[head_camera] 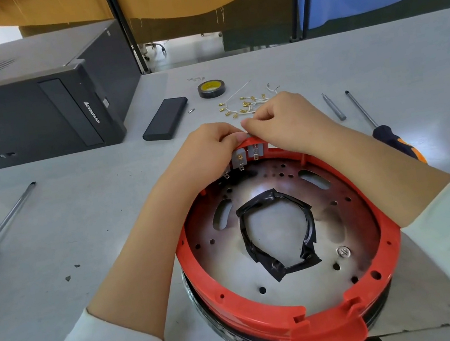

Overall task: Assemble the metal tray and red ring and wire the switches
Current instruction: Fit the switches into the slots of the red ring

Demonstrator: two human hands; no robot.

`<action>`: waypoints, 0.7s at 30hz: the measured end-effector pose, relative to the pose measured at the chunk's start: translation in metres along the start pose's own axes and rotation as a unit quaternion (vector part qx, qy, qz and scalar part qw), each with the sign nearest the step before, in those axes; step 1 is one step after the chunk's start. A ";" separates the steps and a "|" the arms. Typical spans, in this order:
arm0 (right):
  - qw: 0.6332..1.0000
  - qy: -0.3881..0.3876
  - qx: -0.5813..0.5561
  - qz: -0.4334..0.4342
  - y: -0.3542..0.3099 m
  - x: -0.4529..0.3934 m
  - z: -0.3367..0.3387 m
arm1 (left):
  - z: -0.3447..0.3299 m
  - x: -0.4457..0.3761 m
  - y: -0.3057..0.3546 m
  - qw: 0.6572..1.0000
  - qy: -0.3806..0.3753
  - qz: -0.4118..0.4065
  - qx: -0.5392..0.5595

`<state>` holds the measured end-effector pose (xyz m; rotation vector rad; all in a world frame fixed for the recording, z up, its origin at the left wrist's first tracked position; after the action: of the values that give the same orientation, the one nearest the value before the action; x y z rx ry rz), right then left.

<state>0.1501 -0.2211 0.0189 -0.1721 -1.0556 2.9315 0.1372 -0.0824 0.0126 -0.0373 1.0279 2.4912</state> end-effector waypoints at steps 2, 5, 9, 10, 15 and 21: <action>1.000 0.018 0.012 0.007 -0.002 0.001 0.000 | 0.000 -0.001 -0.001 1.000 0.001 0.001 0.002; 0.999 0.034 0.025 0.009 -0.004 -0.001 0.000 | 0.000 -0.002 -0.003 1.000 0.000 0.001 -0.004; 0.997 0.058 0.049 0.013 -0.007 -0.001 0.001 | 0.002 -0.002 -0.003 1.000 0.005 -0.002 -0.020; 0.997 0.063 0.053 0.013 -0.007 -0.001 0.001 | 0.002 -0.002 -0.003 1.000 0.004 -0.001 -0.025; 0.995 0.073 0.066 0.008 -0.009 0.001 0.001 | -0.002 -0.004 -0.002 0.999 -0.018 -0.003 -0.035; 0.996 0.065 0.056 0.004 -0.006 -0.002 -0.001 | -0.003 -0.002 -0.002 0.999 -0.011 -0.016 -0.034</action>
<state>0.1518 -0.2160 0.0225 -0.3601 -0.8723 2.9302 0.1399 -0.0838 0.0094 -0.0464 0.9273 2.4921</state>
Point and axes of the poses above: each hand's wrist, its own x-axis away from the middle knuckle, its own z-axis out of the back of the hand, y = z × x, the point moved 5 cm from there along -x, towards the middle knuckle, and after that the axes turned 12 degrees about -z, right-handed, at the moved point
